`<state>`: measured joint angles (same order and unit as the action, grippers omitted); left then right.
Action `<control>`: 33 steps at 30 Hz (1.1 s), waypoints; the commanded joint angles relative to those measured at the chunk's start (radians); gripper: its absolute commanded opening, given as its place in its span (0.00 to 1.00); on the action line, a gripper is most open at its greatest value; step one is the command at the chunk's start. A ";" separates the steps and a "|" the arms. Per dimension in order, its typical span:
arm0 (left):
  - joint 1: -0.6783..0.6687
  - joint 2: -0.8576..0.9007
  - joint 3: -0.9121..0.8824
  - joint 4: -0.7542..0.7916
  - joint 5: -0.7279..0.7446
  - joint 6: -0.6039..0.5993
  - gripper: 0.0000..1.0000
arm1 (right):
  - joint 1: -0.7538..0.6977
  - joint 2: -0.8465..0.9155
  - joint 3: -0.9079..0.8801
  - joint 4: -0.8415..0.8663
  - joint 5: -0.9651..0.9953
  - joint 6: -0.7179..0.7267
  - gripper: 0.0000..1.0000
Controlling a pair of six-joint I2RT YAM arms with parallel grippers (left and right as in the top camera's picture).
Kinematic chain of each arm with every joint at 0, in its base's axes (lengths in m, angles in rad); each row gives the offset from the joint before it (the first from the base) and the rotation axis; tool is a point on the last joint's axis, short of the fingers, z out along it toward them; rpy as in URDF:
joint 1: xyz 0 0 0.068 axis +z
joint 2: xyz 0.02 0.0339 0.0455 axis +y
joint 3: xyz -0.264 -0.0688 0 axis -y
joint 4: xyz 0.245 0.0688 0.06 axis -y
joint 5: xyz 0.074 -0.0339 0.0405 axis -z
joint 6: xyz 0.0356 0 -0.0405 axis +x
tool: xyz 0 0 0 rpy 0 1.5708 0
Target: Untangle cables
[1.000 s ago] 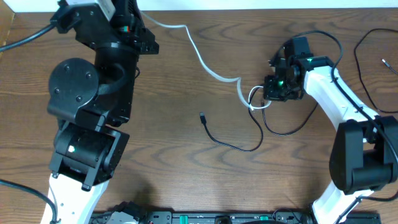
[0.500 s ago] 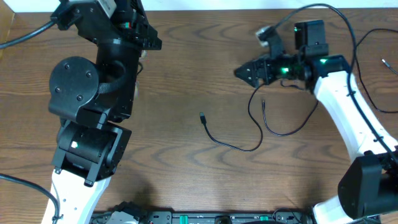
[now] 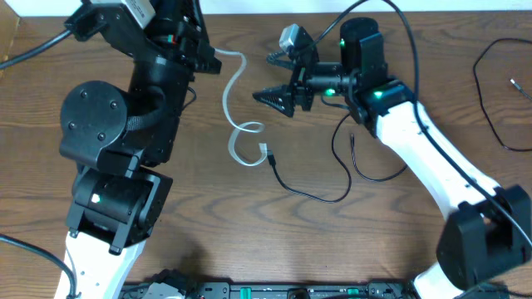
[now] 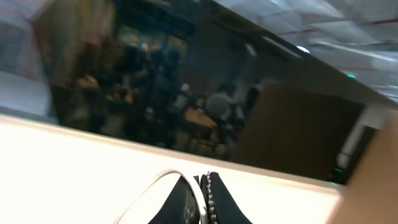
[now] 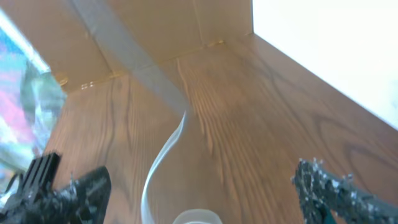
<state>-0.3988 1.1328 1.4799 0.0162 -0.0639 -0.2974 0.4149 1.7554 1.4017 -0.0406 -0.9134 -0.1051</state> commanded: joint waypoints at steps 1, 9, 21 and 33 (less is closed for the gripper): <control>0.005 -0.011 0.011 -0.025 0.159 -0.116 0.08 | 0.015 0.085 0.010 0.118 -0.108 0.145 0.88; 0.005 -0.004 0.011 -0.068 0.433 -0.328 0.07 | 0.043 0.143 0.010 0.328 -0.006 0.356 0.50; 0.117 -0.006 0.011 -0.267 0.294 -0.272 0.07 | -0.123 0.131 0.010 0.055 -0.009 0.475 0.01; 0.172 0.135 0.011 -0.603 0.227 -0.272 0.54 | -0.298 -0.074 0.010 -0.256 0.101 0.503 0.01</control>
<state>-0.2314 1.2209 1.4811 -0.5594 0.1810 -0.5732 0.1520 1.7973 1.4055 -0.2993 -0.8555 0.3489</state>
